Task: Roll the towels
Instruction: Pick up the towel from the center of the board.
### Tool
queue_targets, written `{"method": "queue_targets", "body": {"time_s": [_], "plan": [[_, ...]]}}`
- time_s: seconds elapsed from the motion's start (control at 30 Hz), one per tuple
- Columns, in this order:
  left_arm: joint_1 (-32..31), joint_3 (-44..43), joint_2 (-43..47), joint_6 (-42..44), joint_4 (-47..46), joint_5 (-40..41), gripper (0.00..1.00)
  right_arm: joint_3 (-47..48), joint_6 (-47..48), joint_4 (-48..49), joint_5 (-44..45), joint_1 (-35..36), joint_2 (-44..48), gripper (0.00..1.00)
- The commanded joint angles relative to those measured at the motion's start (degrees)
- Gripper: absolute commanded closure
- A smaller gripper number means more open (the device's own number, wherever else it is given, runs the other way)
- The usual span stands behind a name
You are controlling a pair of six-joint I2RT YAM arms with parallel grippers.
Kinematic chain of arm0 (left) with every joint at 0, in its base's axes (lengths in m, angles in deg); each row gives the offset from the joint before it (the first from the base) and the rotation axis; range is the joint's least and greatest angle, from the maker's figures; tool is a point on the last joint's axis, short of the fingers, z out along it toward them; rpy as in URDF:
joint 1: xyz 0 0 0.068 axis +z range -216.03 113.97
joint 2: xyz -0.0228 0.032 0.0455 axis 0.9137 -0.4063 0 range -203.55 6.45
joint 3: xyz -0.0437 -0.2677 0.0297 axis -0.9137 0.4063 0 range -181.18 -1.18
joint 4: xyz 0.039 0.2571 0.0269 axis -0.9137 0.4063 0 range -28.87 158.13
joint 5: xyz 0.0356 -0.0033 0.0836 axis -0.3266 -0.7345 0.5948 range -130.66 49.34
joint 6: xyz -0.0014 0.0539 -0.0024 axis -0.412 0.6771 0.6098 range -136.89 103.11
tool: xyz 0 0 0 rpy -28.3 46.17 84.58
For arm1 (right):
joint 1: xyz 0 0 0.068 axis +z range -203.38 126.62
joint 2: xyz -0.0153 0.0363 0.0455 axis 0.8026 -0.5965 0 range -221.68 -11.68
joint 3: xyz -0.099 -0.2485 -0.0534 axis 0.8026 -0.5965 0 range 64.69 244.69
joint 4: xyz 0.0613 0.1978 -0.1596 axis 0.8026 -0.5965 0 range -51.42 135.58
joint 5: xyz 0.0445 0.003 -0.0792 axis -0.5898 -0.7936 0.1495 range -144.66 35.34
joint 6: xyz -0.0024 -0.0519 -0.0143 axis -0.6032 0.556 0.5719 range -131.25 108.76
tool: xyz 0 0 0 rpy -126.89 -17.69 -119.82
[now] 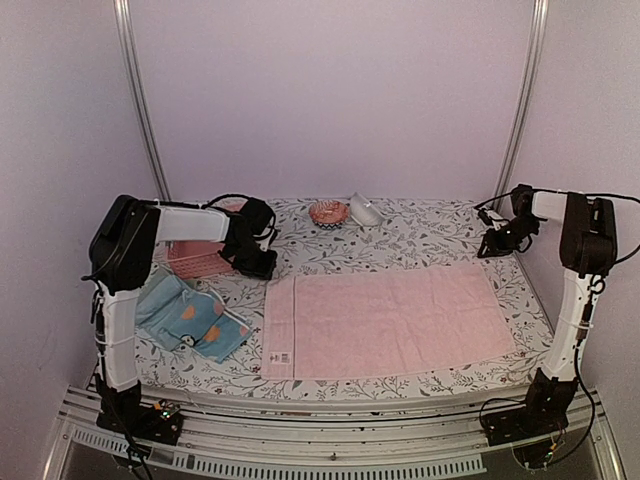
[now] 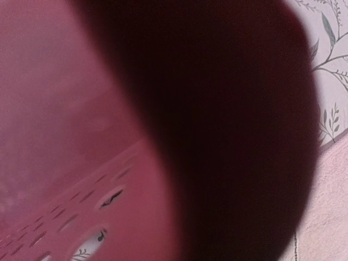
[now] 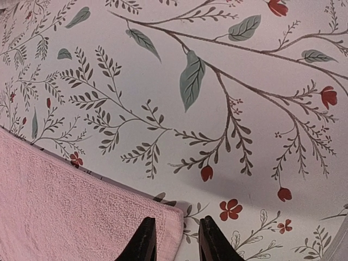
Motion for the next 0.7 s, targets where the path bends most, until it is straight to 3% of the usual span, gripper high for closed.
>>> {"method": "queue_targets", "body": {"time_s": [0.0,0.37,0.67], "plan": [[-0.2,1.6,0.2,-0.1,0.2,0.4,0.73,2.2,-0.3,-1.7,1.8,0.5,-2.5,0.72],[-0.2,2.6,0.8,-0.2,-0.5,0.3,0.73,2.3,0.0,-1.8,3.2,2.5,-5.4,0.74],[-0.2,2.7,1.1,-0.1,-0.5,1.0,0.73,1.9,-0.4,-2.9,10.0,3.6,-6.6,0.80]]}}
